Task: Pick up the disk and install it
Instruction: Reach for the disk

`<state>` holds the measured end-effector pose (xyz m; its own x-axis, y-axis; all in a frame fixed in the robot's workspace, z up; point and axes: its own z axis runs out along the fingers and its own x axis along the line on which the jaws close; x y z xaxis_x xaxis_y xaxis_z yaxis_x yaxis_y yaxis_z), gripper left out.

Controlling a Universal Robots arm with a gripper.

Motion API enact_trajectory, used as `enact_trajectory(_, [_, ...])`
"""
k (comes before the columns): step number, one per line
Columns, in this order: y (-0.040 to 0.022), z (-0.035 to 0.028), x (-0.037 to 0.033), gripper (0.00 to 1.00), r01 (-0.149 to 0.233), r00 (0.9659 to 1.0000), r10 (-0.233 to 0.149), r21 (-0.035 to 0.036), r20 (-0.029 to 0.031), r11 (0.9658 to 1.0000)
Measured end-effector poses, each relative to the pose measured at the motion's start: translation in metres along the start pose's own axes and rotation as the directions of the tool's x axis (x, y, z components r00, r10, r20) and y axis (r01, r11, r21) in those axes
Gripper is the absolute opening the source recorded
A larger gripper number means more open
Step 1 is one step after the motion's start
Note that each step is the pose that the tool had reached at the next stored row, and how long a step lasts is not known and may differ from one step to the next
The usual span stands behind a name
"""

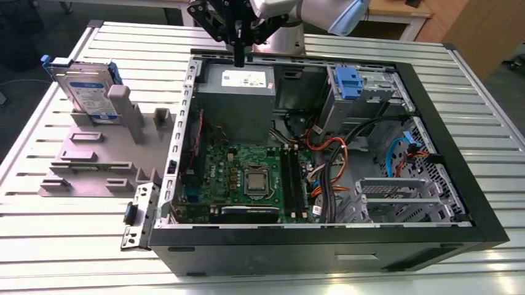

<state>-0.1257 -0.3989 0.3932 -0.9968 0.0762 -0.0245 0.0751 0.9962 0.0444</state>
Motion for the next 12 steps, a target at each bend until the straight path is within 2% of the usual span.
enact_trajectory(12, [-0.0006, -0.0002, 0.0082, 0.11, 0.000, 1.0000, 0.000, 0.0001, 0.0000, 1.0000])
